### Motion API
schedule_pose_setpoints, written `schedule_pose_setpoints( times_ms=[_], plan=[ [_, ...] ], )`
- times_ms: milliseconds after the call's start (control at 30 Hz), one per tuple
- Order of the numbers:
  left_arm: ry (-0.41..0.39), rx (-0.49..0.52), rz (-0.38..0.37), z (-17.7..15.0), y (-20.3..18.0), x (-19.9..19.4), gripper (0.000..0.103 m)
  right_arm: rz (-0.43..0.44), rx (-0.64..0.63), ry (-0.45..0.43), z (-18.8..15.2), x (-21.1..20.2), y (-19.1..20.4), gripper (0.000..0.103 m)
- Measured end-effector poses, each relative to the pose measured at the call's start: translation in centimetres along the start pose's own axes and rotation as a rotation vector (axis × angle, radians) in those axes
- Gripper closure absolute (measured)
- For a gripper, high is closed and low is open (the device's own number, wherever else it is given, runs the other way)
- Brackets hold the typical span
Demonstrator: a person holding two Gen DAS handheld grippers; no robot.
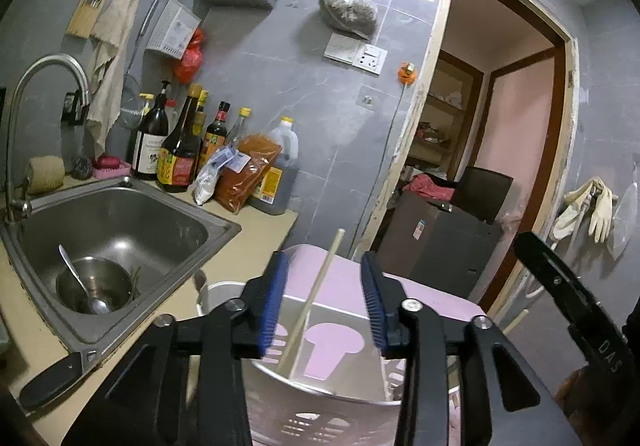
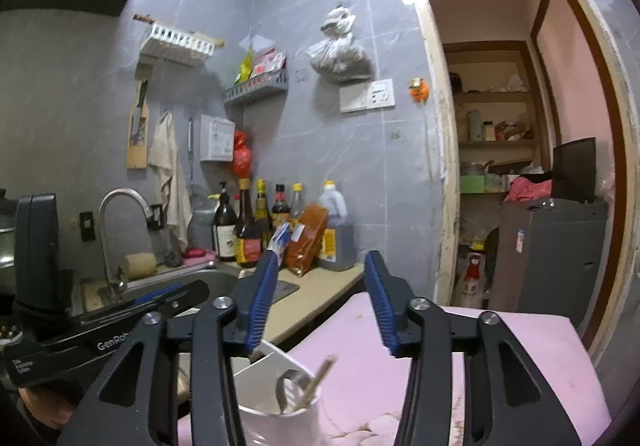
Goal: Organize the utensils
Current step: 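Open the left gripper over the holder while the right gripper releases the tongs into it, then move both tools back over the fork, spoon and chopsticks on the cloth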
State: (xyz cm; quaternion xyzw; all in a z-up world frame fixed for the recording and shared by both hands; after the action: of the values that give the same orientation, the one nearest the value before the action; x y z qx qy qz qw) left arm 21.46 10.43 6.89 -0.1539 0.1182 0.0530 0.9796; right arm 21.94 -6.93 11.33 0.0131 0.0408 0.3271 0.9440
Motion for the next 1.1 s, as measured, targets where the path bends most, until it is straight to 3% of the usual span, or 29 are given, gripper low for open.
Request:
schedule_pose_setpoints(
  times_ms=[33,167,267,400,533,833,1100],
  plan=[
    [-0.001,0.008,0.002,0.1,-0.3,-0.1,0.06,-0.012,0.001,-0.006,0.2,-0.5,-0.4,0.049],
    [-0.012,0.043,-0.007,0.4,-2.0,-0.9,0.045,-0.062,0.007,-0.024,0.7,-2.4,-2.0,0.025],
    [-0.023,0.064,-0.02,0.5,-3.3,-1.5,0.028,-0.106,0.01,-0.028,0.9,-4.0,-3.5,0.015],
    [-0.047,0.068,-0.042,0.5,-4.7,-2.4,0.016,-0.153,0.013,-0.034,1.0,-6.4,-5.2,0.001],
    [-0.057,0.082,-0.071,0.1,-6.3,-3.2,0.009,-0.193,0.012,-0.025,0.9,-8.6,-6.6,0.0],
    [-0.024,0.176,-0.142,-2.3,-10.5,-4.4,0.008,-0.26,0.023,0.036,0.2,-13.3,-9.7,0.0],
    [0.057,0.275,-0.204,-6.0,-14.1,-4.3,0.008,-0.333,0.004,0.127,-2.3,-15.1,-12.5,0.0]
  ],
)
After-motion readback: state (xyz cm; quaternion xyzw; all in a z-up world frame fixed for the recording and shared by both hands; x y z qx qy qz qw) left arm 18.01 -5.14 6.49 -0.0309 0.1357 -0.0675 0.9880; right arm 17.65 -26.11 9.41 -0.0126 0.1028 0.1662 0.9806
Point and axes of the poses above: each gripper's, at about its wrist camera, not at the fingertips, and x roughly the way its jaws point, y to its left, z to its top, the point moved 4 cm from there along x, roughly the way its jaws point, and after that the axes turned 7 degrees about z, right-handed, at the moved point
